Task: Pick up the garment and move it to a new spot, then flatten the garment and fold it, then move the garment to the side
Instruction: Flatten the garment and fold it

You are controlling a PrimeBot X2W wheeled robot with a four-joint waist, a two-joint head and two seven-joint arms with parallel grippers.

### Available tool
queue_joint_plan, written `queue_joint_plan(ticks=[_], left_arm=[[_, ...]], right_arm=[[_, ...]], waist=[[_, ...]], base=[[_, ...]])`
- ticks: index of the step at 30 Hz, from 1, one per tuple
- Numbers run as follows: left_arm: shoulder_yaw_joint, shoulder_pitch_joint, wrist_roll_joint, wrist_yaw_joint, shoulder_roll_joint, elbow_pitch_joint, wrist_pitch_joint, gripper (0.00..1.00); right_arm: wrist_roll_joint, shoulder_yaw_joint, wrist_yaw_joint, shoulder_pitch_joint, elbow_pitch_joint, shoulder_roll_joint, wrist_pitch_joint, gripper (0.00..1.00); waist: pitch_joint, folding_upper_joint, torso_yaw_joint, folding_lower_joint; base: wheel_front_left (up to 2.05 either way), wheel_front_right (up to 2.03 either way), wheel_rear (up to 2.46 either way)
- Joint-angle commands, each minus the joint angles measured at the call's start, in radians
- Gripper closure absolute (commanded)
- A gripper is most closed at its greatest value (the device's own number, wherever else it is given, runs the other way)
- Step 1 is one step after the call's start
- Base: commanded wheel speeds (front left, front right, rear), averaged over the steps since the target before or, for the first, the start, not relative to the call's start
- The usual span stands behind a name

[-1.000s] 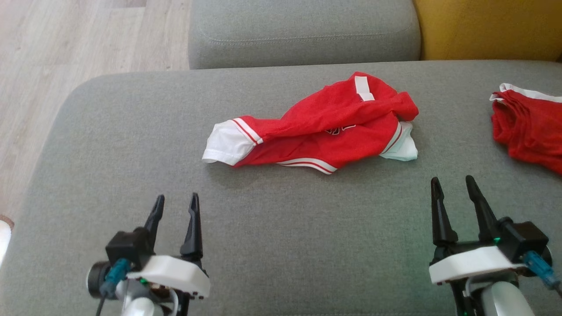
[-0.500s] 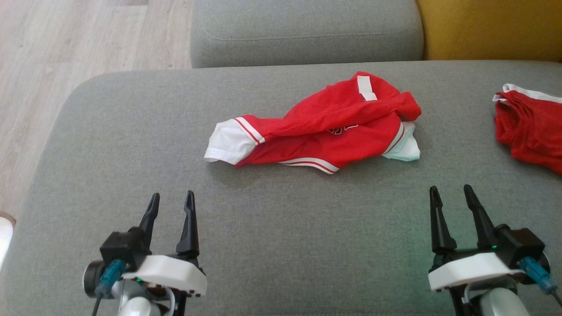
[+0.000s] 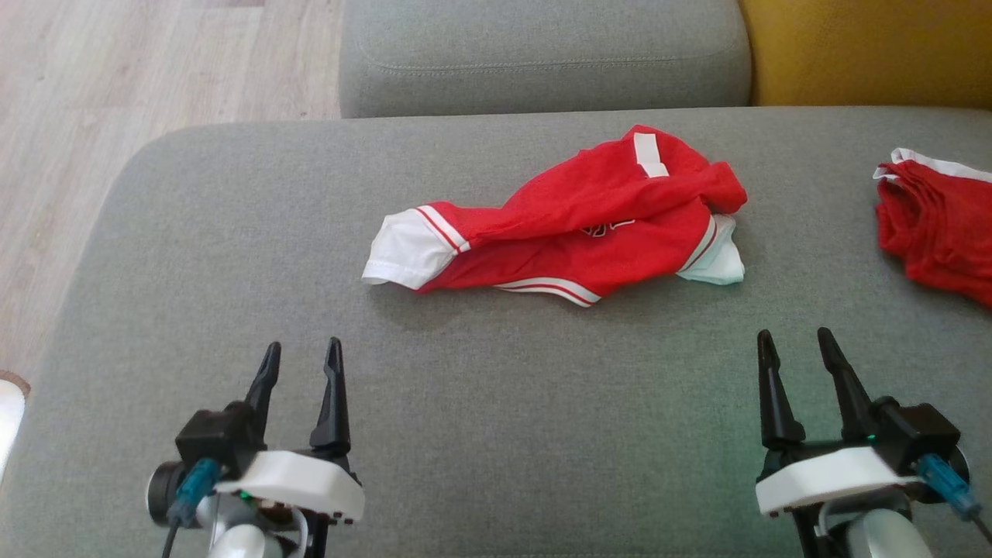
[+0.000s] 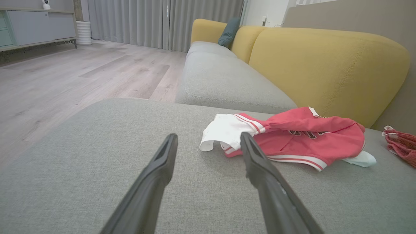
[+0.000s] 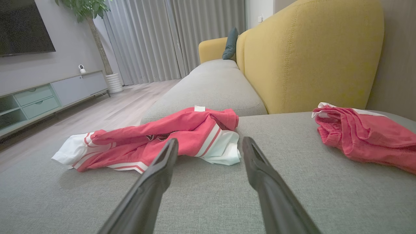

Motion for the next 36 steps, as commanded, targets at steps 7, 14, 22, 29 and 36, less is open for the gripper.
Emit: queue_joint_plan(ticks=[7,14,22,29,36], left_arm=[[0.042,-0.02,0.02,-0.007,-0.004,-0.021,-0.012,0.0],[0.043,-0.022,0.024,-0.012,-0.007,-0.013,-0.012,0.0],[0.049,-0.023,0.029,-0.016,-0.009,-0.012,-0.012,0.0],[0.049,-0.029,0.035,-0.018,-0.012,-0.013,-0.012,0.0],[0.006,-0.114,0.07,-0.044,-0.009,0.031,-0.004,0.0]], right_arm=[[-0.001,0.022,0.007,-0.036,-0.027,-0.004,-0.017,0.0],[-0.001,0.02,0.007,-0.037,-0.027,-0.004,-0.018,0.0],[0.0,0.021,0.007,-0.039,-0.024,-0.004,-0.019,0.0],[0.0,0.022,0.007,-0.045,-0.028,-0.004,-0.02,0.0],[-0.002,0.031,0.007,-0.067,-0.039,-0.004,-0.021,0.0]], waist=[[0.002,0.0,-0.001,0.0],[0.005,0.0,0.002,0.0],[0.01,0.0,0.004,0.0],[0.026,0.0,0.0,0.0],[0.081,0.0,-0.017,0.0]], base=[[0.0,0.0,0.0],[0.0,0.0,0.0],[0.0,0.0,0.0],[0.0,0.0,0.0],[0.0,0.0,0.0]])
